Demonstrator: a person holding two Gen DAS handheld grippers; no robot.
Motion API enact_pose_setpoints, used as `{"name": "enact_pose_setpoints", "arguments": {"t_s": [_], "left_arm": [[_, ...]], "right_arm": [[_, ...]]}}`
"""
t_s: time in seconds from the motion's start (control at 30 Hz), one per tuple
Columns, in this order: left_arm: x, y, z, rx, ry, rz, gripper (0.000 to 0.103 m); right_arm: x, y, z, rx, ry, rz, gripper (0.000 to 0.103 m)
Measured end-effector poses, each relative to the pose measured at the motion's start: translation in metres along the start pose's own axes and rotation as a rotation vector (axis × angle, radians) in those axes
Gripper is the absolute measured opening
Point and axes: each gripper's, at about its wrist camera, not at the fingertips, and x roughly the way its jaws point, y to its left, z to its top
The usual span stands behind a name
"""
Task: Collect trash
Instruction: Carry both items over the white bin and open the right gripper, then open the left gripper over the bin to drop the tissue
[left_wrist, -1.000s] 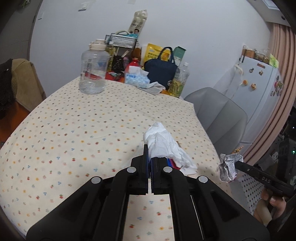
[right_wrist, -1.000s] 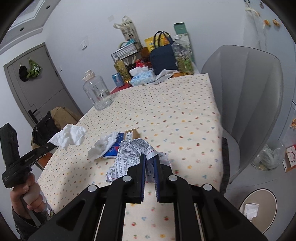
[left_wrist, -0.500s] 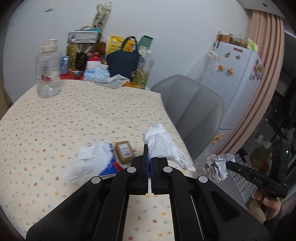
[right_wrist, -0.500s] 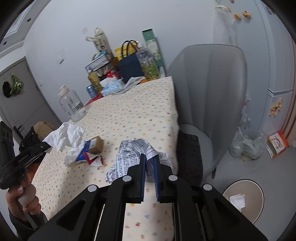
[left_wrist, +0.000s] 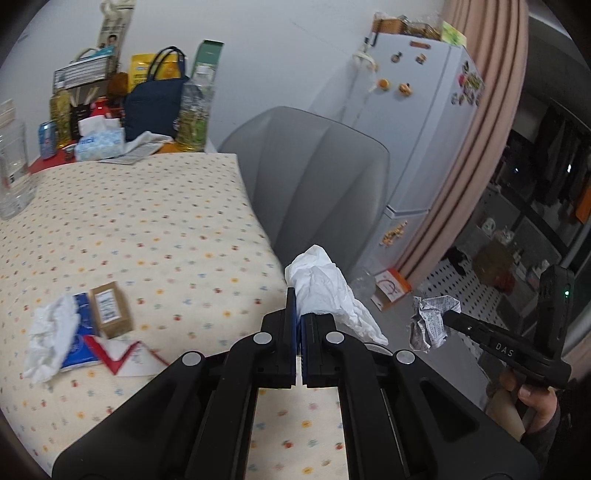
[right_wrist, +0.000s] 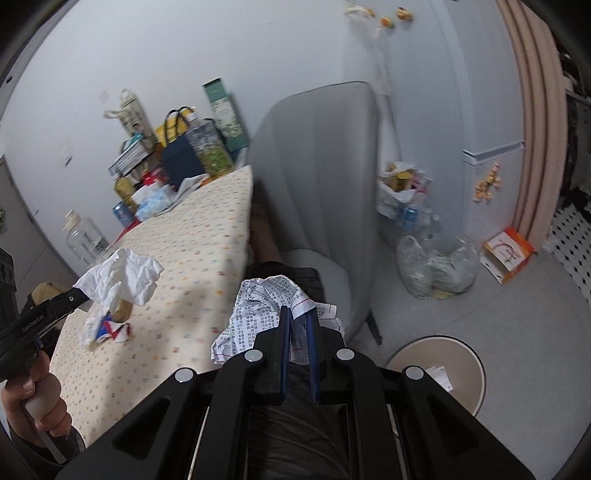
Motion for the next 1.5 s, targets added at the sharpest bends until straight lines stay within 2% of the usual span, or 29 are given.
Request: {"name": "enact_pose_setpoints", "arguments": {"t_s": [0.43, 0.77, 1.2, 1.27, 1.33, 1.5], "left_arm": [[0.073, -0.065, -0.007, 0.095, 0.119, -0.052, 0.002], [0.123, -0.095, -0.022, 0.138, 0.216, -0.050, 0.002], [0.143, -0.104, -0.035, 0.145, 0.273, -0.040, 0.002], [0.144, -0.106, -0.036, 0.148, 0.276, -0.045, 0.002], [0.146, -0.108, -0.038, 0.153, 0.285, -0.047, 0.002], [0.155, -0.119, -0.044, 0.168, 0.313, -0.058, 0.002]], "right_arm": [[0.006, -0.084, -0.019, 0.118, 0.017, -0.082, 0.010], [0.040, -0.149, -0.048, 0.224, 0.086, -0.159, 0.010], [0.081, -0.195, -0.066, 0.325, 0.121, -0.216, 0.013], [0.086, -0.201, -0.068, 0.349, 0.127, -0.219, 0.025], [0.084, -0.205, -0.069, 0.363, 0.108, -0.225, 0.055], [0.078, -0.211, -0.073, 0.389, 0.108, -0.225, 0.057]]}}
